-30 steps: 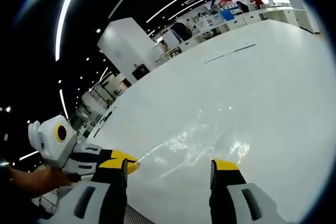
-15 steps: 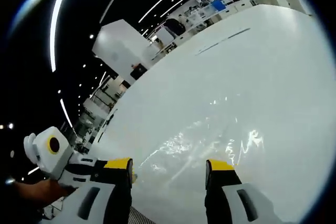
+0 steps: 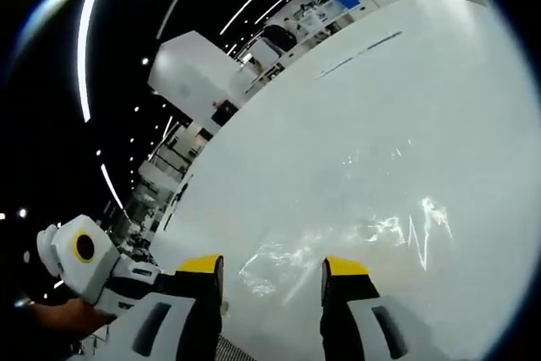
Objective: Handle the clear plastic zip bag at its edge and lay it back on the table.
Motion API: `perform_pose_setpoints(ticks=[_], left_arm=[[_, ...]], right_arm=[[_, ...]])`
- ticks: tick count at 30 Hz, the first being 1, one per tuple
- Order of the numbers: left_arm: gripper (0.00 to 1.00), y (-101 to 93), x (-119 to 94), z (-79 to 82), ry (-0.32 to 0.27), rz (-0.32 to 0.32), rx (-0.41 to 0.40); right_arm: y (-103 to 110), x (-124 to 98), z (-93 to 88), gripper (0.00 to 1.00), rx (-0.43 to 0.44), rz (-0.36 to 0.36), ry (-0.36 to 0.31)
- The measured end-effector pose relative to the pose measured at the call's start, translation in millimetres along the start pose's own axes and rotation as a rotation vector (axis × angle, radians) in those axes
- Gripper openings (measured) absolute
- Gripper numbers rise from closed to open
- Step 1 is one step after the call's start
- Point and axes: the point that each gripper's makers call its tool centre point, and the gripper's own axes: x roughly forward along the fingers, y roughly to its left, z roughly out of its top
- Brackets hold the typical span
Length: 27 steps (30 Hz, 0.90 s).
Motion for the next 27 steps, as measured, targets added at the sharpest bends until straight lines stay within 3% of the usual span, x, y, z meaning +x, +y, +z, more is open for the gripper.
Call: perform_pose_setpoints(ticks=[13,27], left_arm=[[0.0,-13.8,6,-8.1,0.02,-0.048,0.012],[0.0,-18.1,8,-12.4,0.03,-0.059,0.005]], right_arm=[[1,-2,2.5,0.14,-0.043,-0.013,0.011],[2,-6,7.9,0.01,-0.102,-0.031,0.015]])
